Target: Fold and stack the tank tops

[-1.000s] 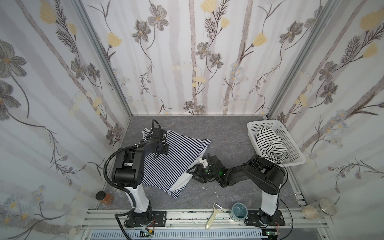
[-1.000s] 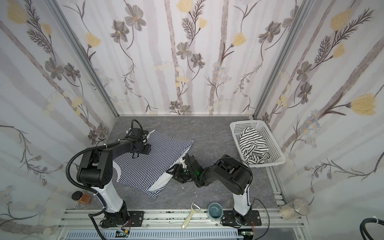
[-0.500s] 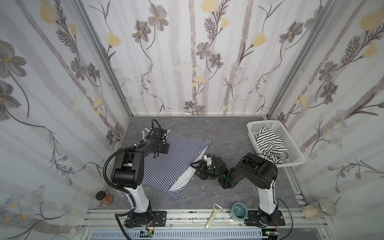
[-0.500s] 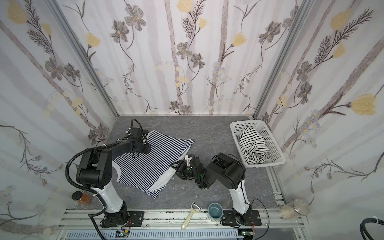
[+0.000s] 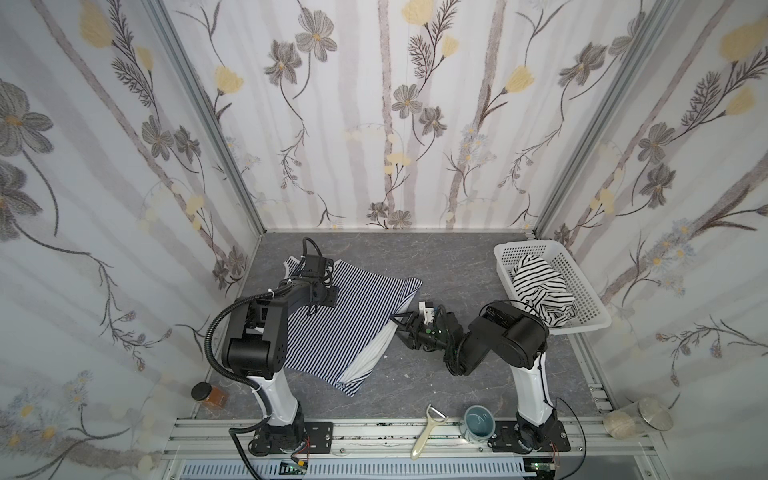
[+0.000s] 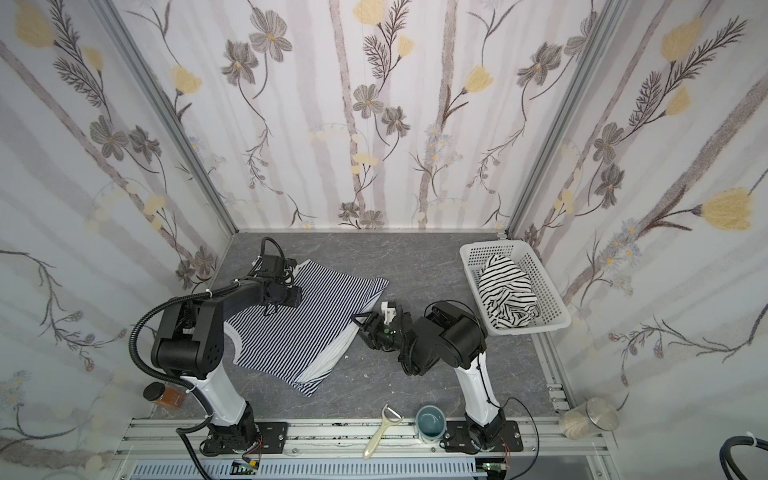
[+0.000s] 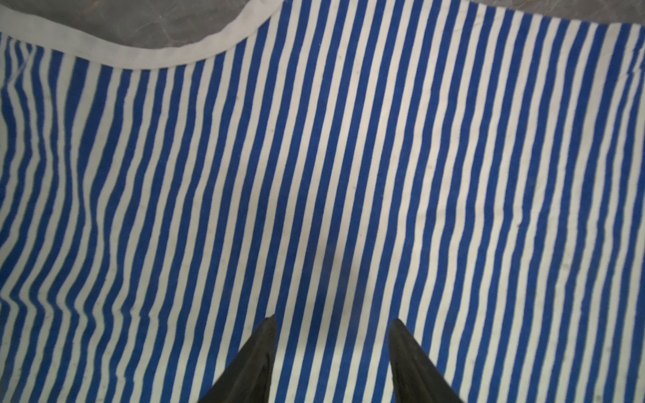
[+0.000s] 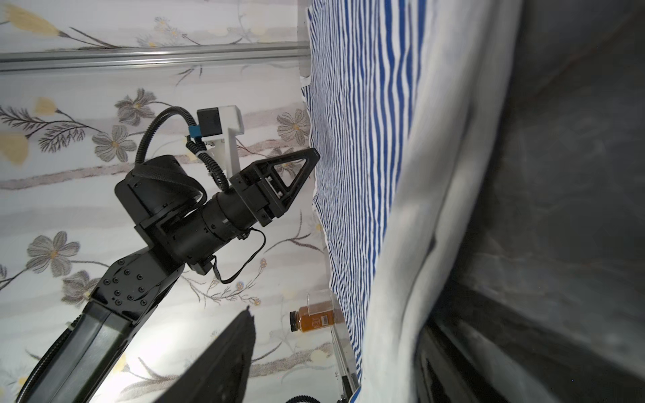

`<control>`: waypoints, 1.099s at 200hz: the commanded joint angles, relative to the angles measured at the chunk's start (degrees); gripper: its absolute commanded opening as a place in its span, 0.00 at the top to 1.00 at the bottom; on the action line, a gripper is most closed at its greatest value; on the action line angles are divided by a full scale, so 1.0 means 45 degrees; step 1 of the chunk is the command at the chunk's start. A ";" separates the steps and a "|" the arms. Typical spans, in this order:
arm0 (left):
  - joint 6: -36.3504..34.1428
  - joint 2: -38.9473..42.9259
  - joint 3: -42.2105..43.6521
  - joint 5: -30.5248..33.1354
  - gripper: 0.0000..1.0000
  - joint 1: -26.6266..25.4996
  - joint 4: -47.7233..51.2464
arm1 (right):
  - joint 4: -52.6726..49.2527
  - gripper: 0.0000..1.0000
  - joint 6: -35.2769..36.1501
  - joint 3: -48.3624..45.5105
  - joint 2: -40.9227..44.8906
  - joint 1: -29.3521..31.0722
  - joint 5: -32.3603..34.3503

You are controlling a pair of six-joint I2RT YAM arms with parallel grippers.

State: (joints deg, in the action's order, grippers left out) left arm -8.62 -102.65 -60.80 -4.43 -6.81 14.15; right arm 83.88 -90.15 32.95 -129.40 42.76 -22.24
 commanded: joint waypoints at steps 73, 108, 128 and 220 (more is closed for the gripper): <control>0.0167 -0.0070 -0.0016 -0.0021 0.46 0.0052 -0.0157 | -0.0802 0.29 0.1222 0.0593 0.0502 0.0165 -0.0775; 0.0197 -0.0171 -0.0026 -0.0091 0.46 0.0088 -0.0176 | 0.1413 0.30 0.0571 0.0833 0.0255 0.0277 -0.1283; 0.0216 -0.0163 -0.0037 -0.0091 0.46 0.0087 -0.0176 | 0.2555 0.29 -0.0050 0.1036 0.0010 0.0321 -0.1367; 0.0158 -0.0167 0.0066 0.0064 0.46 0.0126 -0.0177 | 0.4439 0.30 -0.0808 -0.0847 0.1403 -0.0222 -0.1269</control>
State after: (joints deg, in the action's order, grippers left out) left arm -8.56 -103.63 -60.73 -4.56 -6.48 13.85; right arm 90.78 -93.54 31.88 -126.32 42.94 -28.14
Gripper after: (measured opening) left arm 0.541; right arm 0.704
